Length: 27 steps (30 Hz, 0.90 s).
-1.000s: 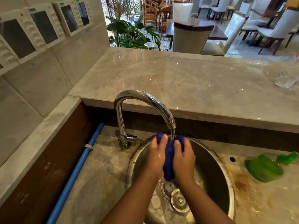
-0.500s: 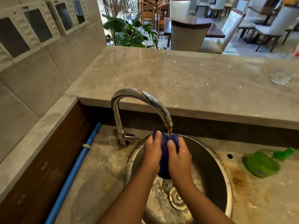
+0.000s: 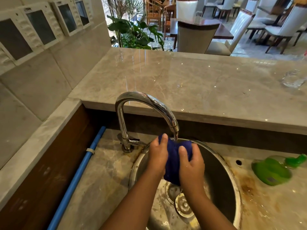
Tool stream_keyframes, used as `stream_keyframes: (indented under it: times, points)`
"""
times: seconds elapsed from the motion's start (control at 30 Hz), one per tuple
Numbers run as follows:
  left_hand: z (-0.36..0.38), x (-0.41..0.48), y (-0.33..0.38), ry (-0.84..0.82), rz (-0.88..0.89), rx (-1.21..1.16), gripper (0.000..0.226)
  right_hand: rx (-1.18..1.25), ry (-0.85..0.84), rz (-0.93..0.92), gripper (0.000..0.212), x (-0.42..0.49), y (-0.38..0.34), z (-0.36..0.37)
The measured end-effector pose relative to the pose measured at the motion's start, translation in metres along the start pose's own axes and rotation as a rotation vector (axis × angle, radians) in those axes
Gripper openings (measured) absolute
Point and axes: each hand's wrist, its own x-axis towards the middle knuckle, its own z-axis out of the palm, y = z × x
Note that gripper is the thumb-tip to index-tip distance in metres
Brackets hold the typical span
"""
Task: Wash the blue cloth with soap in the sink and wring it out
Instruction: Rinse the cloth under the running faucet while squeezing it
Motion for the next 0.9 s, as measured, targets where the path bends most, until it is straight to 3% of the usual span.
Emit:
stream_keyframes:
  times: [0.13,0.27,0.37,0.47,0.57,0.7,0.83,0.9]
  points:
    - [0.0,-0.006,-0.014,-0.038,-0.021,-0.127,0.033,-0.118,-0.064,-0.119,0.012,0.005,0.002,0.02]
    - [-0.005,-0.017,-0.018,-0.152,-0.075,-0.237,0.024,-0.209,-0.069,-0.012,0.017,0.035,0.021,0.018]
    - [-0.012,-0.012,-0.008,-0.211,-0.021,-0.232,0.021,-0.146,-0.045,0.021,0.017,0.034,0.02,0.011]
    - [-0.021,0.005,0.001,-0.175,0.107,-0.123,0.016,-0.02,-0.029,-0.037,0.018,0.015,0.001,0.005]
    - [-0.017,0.008,-0.004,-0.071,0.132,-0.001,0.026,0.0,-0.055,-0.096,0.013,-0.001,-0.007,0.014]
    - [-0.004,-0.011,-0.019,-0.108,-0.05,-0.203,0.028,-0.197,-0.057,-0.125,0.014,0.017,0.01,0.023]
    - [-0.005,-0.019,-0.019,-0.21,-0.022,-0.244,0.022,-0.212,-0.031,0.009,0.017,0.038,0.025,0.009]
    - [-0.004,-0.012,-0.015,-0.153,0.024,-0.183,0.02,-0.169,-0.002,-0.018,0.018,0.033,0.02,0.004]
